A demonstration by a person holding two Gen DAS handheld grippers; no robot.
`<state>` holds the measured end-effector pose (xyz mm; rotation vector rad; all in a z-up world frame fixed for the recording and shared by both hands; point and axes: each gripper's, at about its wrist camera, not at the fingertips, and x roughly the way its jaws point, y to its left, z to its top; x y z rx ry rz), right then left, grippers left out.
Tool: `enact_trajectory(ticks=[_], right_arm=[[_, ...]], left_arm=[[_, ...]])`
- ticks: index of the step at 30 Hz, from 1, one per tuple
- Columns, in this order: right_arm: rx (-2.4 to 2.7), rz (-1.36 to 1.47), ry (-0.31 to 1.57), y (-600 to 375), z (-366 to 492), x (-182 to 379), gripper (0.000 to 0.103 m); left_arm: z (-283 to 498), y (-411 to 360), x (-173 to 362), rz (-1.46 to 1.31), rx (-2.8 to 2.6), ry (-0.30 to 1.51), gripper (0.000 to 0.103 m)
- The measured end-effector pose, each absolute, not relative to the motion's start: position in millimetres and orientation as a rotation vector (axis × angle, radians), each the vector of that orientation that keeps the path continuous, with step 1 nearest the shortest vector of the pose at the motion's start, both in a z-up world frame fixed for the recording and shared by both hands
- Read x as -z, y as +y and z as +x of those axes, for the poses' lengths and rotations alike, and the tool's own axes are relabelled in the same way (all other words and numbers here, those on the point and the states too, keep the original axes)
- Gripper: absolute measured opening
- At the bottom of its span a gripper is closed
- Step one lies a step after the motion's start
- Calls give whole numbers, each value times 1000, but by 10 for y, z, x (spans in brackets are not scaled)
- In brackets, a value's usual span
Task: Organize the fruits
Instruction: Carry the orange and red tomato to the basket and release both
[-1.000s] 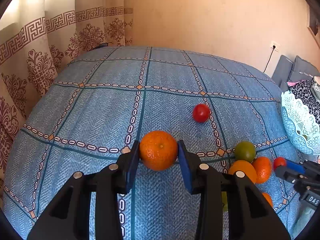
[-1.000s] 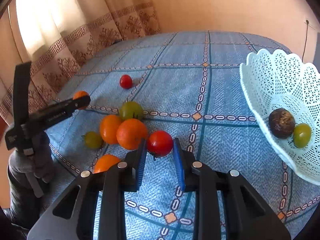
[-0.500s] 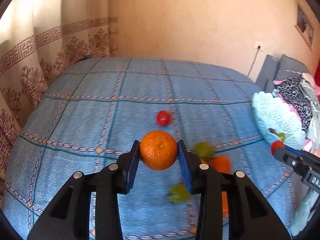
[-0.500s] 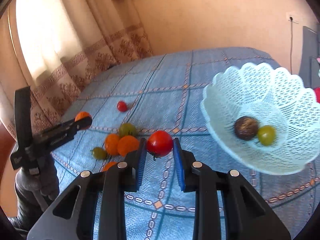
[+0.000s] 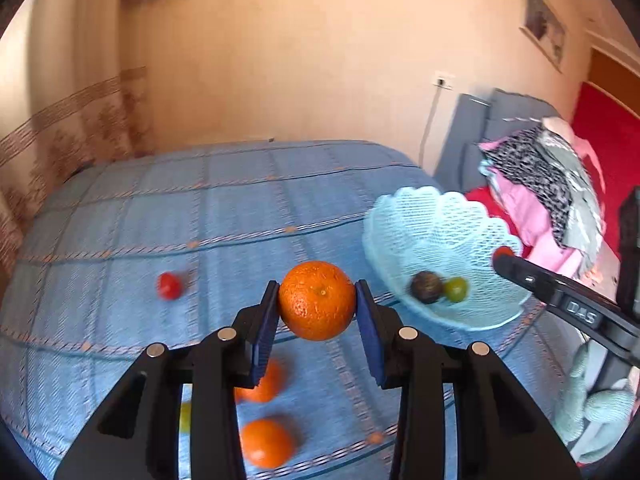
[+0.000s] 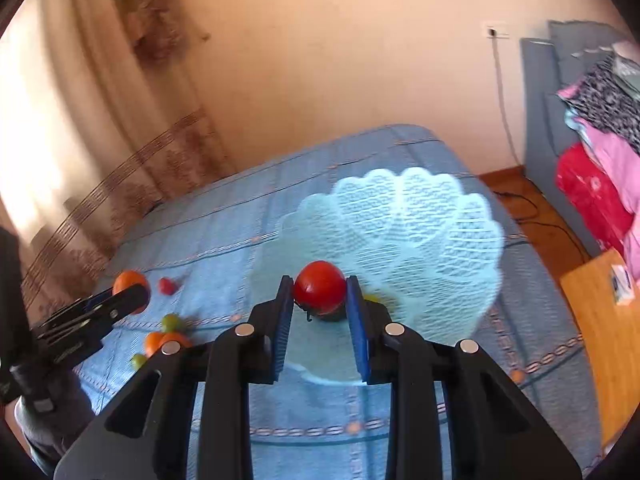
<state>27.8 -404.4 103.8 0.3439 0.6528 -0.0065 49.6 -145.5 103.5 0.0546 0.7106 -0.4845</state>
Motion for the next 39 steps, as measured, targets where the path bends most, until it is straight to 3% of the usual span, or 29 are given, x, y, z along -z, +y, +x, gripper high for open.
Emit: enact_trajectory(ticks=[13,26,29,32,35,39], right_arm=[[123,378,659,-4403,330,-956,27],[164,398,649,-4503,343,-924,28],[170,416,645,-4543,338,-913,34],[184,428,628,-4578,306,-934,44],[195,439,612,-4593,261,-970,44],[199,440,588,-4596,199,-1036,44]], left_arm=[[540,-2294,-933,137,645,727,38],[658,-2491,-734,116,676,769,39],[681,-2490,-710,104,679,771,40],[697,-2425,-697,83,658,753,68],[711,-2359,-723,77,639,743,68],[710,-2281,-782,61,616,728,80]])
